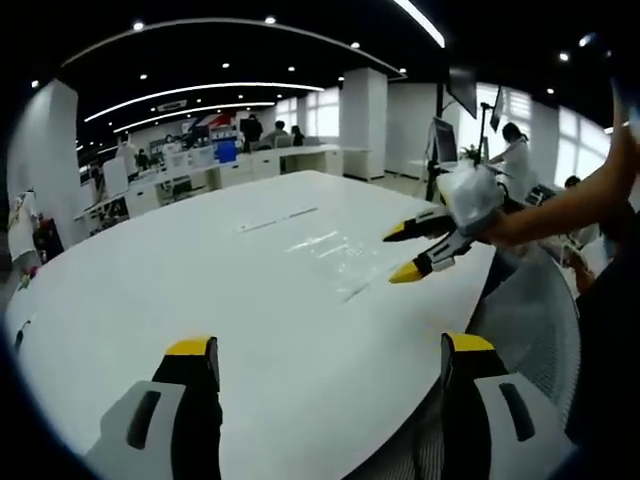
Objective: Open the resealable bag by pulling the two sides of the seal apart until the entire bag opening is separated and visibly accessible.
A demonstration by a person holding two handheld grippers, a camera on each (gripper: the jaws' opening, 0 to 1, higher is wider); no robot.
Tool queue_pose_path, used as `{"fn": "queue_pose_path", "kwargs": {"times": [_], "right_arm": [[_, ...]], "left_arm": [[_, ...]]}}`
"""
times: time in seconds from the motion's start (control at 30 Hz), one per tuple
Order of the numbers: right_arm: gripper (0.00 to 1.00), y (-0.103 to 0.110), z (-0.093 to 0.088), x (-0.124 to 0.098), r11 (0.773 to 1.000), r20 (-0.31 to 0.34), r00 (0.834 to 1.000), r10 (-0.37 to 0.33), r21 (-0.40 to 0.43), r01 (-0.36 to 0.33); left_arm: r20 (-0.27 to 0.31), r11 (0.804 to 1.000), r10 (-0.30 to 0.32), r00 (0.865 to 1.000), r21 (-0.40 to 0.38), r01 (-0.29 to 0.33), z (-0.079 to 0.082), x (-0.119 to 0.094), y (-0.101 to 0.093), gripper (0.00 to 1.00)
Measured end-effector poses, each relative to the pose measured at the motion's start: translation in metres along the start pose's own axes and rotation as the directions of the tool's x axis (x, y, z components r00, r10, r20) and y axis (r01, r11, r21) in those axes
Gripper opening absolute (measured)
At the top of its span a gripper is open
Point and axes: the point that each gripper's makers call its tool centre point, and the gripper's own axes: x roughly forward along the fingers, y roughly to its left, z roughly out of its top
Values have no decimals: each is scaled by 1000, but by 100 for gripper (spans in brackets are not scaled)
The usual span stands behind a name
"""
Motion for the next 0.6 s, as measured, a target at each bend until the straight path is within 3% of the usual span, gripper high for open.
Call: {"fn": "queue_pose_path", "kwargs": {"times": [0.27,0.6], "right_arm": [[45,4,-7,22,998,-39,997,63,-25,-64],[39,2,-13,43,996,-72,994,85,-29,-87]], "left_arm": [[-7,998,51,999,-34,-51,-5,-4,11,89],[-3,996,71,997,-53,-71,-6,-6,17,88]]}}
